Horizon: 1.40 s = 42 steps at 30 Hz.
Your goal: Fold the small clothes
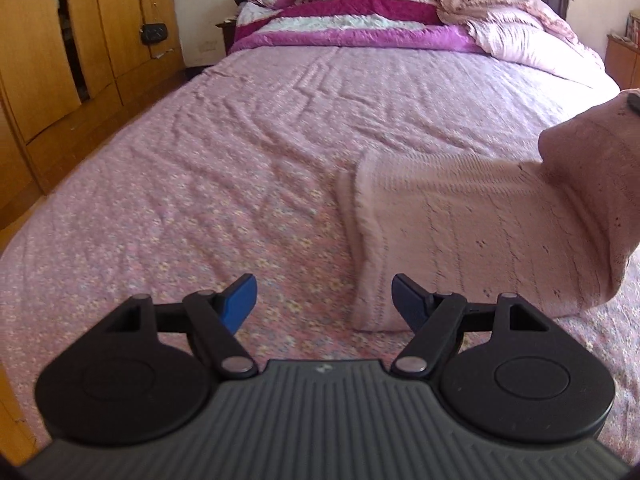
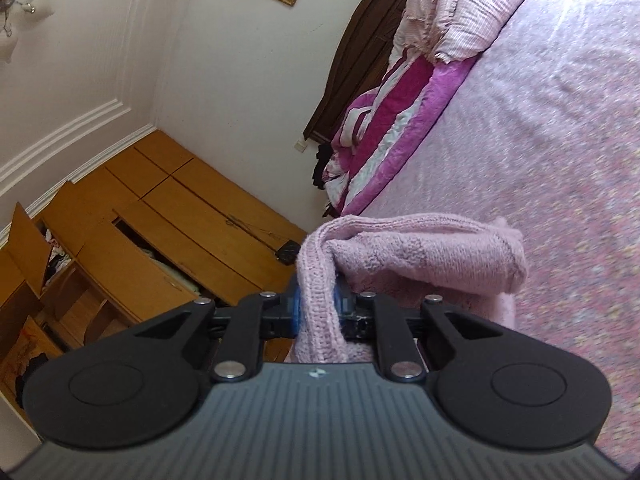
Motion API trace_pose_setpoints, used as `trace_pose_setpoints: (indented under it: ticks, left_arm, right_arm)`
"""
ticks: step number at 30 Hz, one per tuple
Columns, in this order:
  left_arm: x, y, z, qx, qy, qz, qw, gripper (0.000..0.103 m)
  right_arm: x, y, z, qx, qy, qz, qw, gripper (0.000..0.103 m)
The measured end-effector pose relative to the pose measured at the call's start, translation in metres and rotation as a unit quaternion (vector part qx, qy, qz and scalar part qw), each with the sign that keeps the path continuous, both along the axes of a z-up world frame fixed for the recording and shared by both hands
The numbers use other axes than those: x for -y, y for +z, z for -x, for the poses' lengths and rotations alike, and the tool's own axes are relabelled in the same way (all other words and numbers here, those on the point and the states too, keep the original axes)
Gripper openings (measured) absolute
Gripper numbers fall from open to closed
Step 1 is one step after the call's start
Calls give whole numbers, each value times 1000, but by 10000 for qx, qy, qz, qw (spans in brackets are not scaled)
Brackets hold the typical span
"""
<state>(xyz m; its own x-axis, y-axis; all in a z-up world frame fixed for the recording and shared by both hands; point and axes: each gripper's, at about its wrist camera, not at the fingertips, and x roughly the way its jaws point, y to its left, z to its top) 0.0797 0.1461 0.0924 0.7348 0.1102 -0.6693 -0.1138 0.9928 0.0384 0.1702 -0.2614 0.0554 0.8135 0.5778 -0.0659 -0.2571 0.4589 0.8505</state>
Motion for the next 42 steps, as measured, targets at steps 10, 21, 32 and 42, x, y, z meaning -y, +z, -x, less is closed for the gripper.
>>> trace_pose_setpoints:
  ticks: [10, 21, 32, 42]
  left_arm:
    - [-29, 2, -1, 138, 250, 252, 9993, 76]
    - [-64, -17, 4, -6, 555, 358, 9978, 76]
    - [-69, -16, 4, 172, 425, 548, 9974, 76]
    - [-32, 3, -18, 479, -387, 566, 9965, 76]
  right_arm:
    - [-86, 7, -17, -62, 559, 7, 9984, 17]
    - [-199, -32, -35, -833, 1425, 1236, 9785, 18]
    - [-204, -21, -10, -575, 1415, 1298, 9797, 60]
    - [-129, 0, 48, -412, 211, 1761, 9833, 66]
